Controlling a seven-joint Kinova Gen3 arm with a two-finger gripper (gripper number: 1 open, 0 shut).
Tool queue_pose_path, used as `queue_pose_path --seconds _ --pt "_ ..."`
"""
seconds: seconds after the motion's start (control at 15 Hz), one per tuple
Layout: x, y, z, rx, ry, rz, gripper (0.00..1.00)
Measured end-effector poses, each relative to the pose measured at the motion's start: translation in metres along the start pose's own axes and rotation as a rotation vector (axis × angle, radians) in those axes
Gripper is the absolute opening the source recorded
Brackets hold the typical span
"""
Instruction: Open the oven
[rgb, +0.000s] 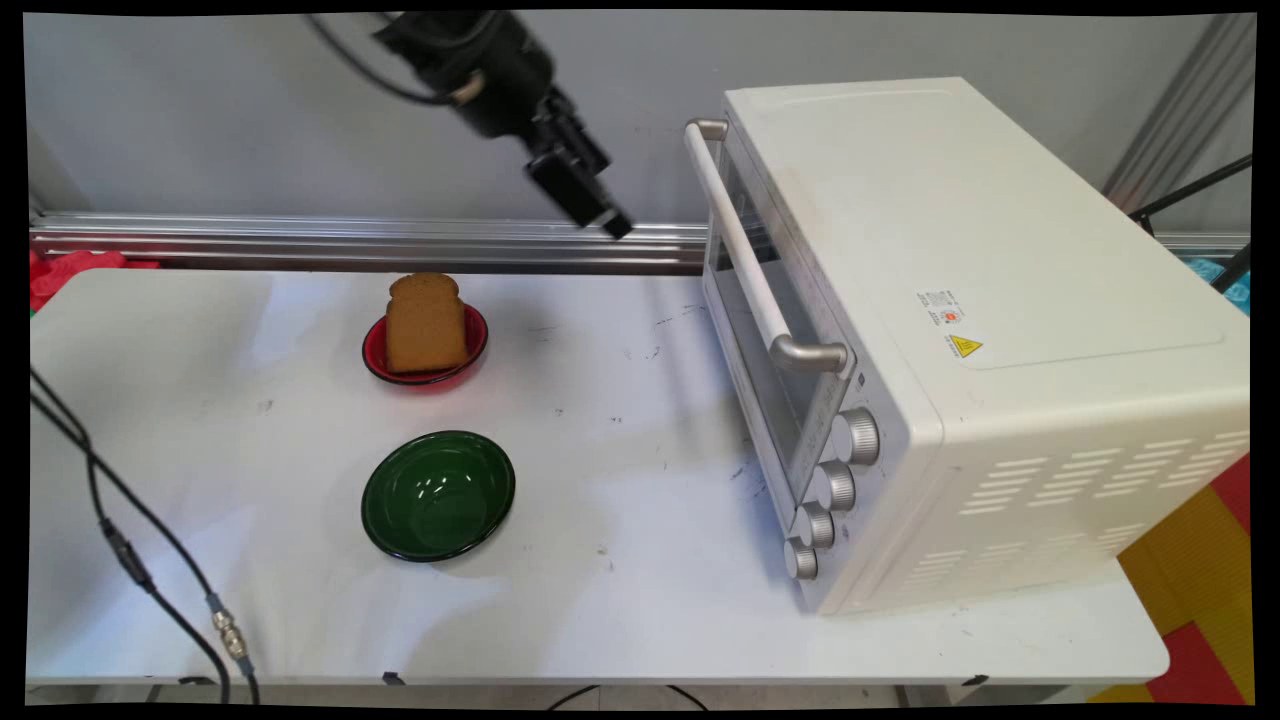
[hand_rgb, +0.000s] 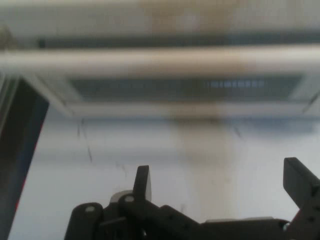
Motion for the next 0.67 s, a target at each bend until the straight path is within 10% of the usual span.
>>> queue_pose_path --seconds 0.67 --pt "0.059 -0.006 0.021 -0.021 0.043 0.022 1.0"
